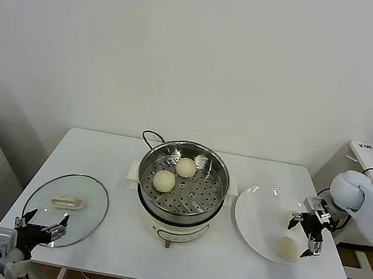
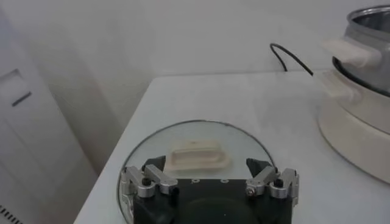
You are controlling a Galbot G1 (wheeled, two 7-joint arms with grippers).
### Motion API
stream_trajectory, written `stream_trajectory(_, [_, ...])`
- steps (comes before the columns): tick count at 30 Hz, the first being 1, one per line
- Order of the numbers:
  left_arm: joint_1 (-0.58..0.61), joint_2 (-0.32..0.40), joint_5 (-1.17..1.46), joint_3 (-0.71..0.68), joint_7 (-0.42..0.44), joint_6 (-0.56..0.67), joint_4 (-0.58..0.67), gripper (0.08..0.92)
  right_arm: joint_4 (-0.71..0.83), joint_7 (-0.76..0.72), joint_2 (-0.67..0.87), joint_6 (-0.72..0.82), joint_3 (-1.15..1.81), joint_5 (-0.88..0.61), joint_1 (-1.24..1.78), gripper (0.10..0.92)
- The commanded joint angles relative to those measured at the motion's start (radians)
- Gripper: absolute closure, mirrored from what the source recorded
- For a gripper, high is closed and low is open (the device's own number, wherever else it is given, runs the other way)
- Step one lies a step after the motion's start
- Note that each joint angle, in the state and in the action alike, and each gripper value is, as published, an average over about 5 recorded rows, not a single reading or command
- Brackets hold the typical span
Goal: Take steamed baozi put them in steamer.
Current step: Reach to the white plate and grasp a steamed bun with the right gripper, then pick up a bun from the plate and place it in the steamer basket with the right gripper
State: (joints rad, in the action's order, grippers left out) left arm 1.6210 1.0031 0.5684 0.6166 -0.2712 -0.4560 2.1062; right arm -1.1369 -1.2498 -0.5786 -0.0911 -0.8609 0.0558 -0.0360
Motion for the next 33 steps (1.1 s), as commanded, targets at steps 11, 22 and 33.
stream_trajectory(11, [0.0, 0.001, -0.001, -0.004, 0.001, -0.001, 0.002, 0.177, 0.081, 0.042, -0.054, -0.003, 0.129, 0.055, 0.13, 0.308])
stream_trajectory(22, [0.001, 0.002, -0.001, -0.003, -0.002, -0.001, 0.003, 0.177, 0.084, 0.011, -0.056, 0.03, 0.136, 0.019, 0.116, 0.561])
stream_trajectory(33, [0.002, 0.003, -0.001, -0.001, -0.005, 0.0, 0.002, 0.177, -0.023, -0.021, -0.011, -0.003, 0.041, -0.066, -0.153, 0.61])
